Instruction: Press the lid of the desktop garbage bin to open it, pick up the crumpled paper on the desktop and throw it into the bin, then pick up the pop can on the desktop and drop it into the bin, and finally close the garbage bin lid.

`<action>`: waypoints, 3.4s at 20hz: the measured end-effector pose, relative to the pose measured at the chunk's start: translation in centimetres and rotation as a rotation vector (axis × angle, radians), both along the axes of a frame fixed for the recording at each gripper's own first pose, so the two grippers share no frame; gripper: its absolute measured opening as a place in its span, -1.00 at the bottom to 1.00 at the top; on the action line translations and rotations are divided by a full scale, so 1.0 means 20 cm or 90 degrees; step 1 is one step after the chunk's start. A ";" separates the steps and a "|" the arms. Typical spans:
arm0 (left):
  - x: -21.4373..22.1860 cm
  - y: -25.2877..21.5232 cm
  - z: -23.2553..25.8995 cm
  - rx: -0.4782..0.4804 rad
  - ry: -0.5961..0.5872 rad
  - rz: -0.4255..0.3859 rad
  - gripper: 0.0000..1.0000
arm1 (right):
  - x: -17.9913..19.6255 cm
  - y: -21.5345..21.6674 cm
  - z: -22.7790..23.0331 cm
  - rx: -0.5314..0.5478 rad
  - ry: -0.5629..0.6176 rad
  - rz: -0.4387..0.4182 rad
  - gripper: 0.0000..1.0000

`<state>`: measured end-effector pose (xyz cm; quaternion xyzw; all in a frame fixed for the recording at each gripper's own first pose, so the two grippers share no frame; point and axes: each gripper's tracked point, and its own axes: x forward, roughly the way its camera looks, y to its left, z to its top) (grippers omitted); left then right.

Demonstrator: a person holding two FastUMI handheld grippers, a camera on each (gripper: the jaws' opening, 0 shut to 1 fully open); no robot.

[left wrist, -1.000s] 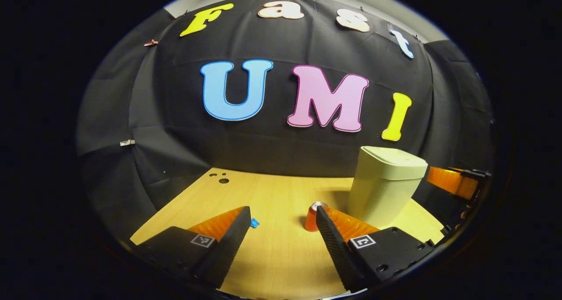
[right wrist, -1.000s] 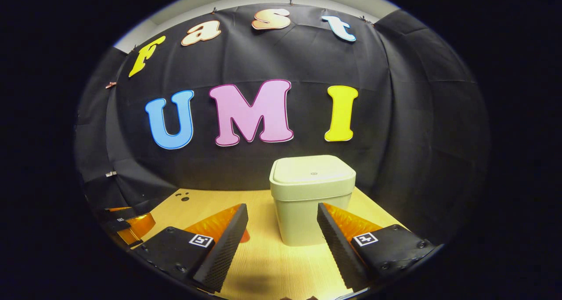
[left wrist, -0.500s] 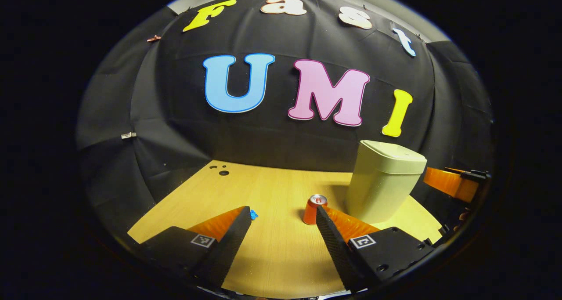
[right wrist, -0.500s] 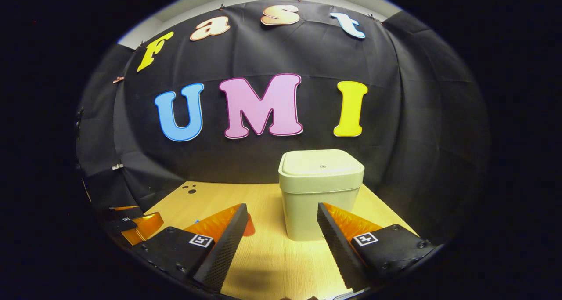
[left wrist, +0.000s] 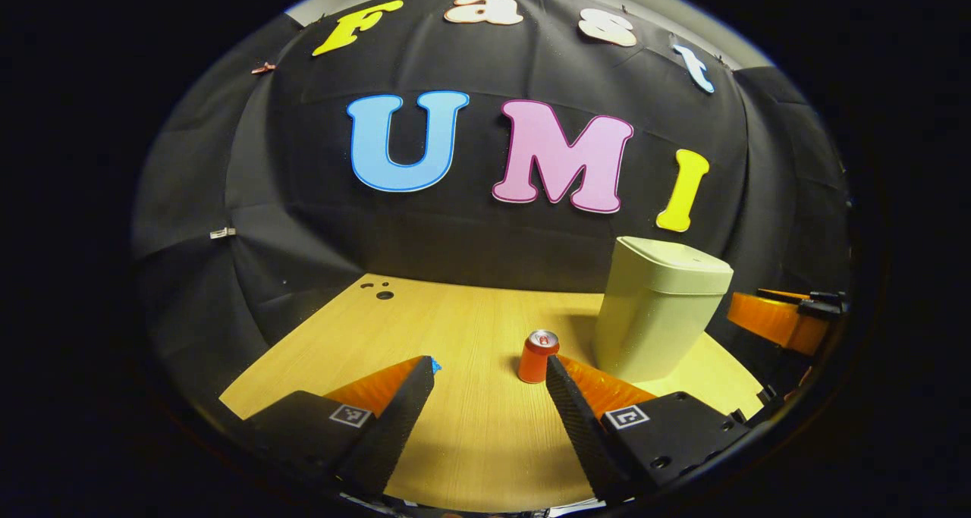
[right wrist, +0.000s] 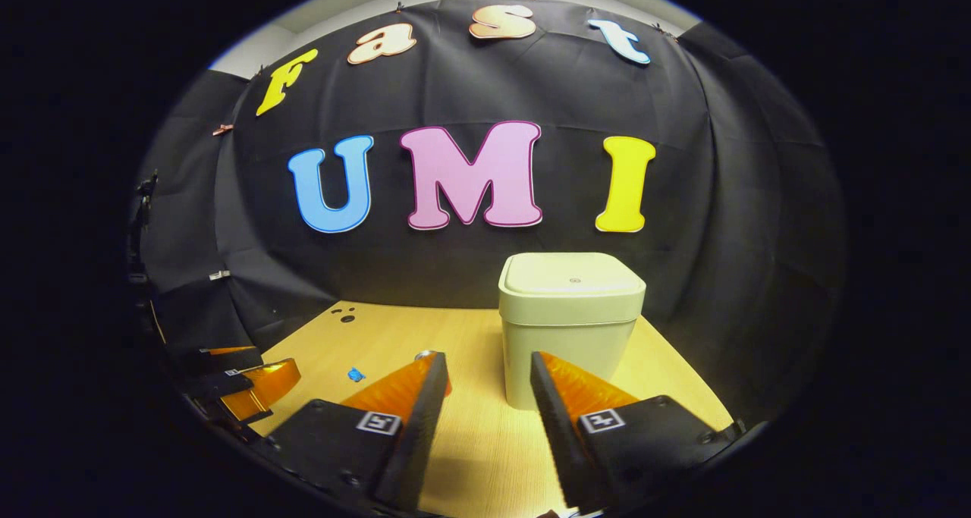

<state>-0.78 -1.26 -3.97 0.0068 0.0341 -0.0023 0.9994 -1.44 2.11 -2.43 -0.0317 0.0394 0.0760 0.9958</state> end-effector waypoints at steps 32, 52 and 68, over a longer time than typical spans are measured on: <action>0.21 -0.11 -0.01 0.023 0.014 0.103 0.92 | 0.43 -0.11 0.21 -0.002 0.022 0.142 -0.90; 0.23 -0.08 -0.08 0.030 0.042 0.148 0.92 | 1.03 -0.47 0.16 -0.032 0.023 0.018 -0.90; 0.26 0.09 0.00 0.025 0.018 0.088 0.91 | 1.03 -0.47 0.17 -0.011 0.042 -0.044 -0.89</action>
